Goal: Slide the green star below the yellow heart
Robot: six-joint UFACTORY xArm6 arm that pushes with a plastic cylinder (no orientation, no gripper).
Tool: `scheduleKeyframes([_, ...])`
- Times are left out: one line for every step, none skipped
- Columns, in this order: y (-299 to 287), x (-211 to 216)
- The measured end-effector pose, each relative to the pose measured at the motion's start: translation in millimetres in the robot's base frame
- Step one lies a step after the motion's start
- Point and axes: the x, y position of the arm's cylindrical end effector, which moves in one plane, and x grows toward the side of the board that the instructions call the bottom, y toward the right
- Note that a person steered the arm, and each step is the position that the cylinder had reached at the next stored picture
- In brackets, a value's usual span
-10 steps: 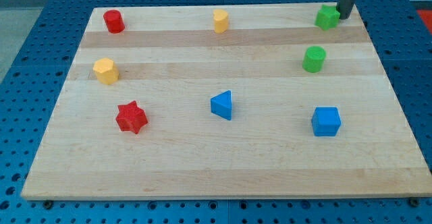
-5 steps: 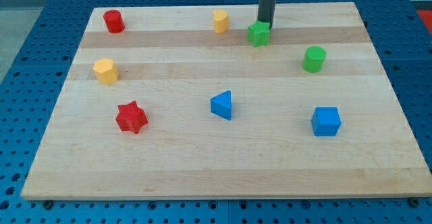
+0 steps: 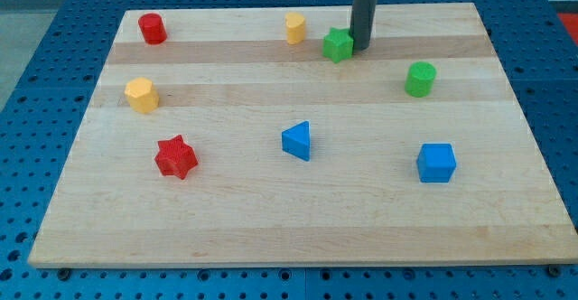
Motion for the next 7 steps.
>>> scheduleKeyframes([-20.1, 0.0])
scheduleKeyframes([-31.4, 0.0])
scheduleKeyframes([-32.4, 0.0])
scheduleKeyframes([-44.8, 0.0])
scheduleKeyframes([-46.7, 0.0])
scheduleKeyframes([-47.4, 0.0])
scheduleKeyframes([-65.7, 0.0])
